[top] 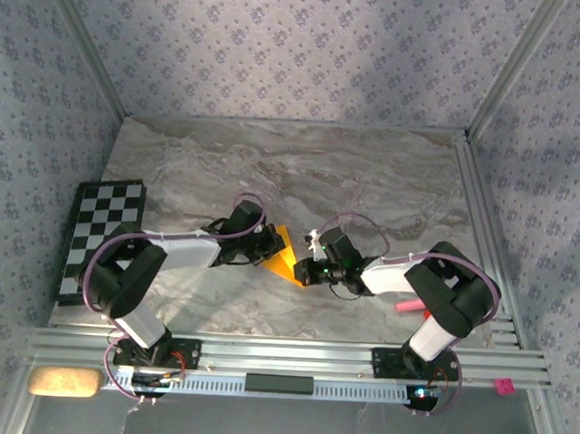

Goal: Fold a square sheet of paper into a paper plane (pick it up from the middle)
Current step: Fourth fold the wing at the center of the table.

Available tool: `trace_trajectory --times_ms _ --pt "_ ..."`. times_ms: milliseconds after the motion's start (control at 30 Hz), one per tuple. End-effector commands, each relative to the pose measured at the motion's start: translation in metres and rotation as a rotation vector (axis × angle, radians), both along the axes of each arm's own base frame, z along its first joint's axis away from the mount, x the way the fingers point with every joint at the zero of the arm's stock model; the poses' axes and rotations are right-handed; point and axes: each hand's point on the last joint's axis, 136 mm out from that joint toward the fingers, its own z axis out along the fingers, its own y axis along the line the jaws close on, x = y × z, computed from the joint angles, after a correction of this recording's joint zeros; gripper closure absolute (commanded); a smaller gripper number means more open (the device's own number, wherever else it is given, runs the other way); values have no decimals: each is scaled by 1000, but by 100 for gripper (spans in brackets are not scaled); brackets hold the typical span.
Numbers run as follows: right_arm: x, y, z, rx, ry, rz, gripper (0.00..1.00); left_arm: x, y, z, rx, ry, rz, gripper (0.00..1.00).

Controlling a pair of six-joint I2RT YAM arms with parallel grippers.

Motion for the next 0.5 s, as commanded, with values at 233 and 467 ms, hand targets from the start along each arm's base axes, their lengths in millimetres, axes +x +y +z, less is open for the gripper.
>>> trace_trajectory --times_ms 233,467 --pt "-14 -13 -23 -74 141 1 94 9 -6 4 -21 -18 27 93" --pt "-14 -12 -23 -65 199 -9 94 8 -5 -1 -5 -14 28 93"
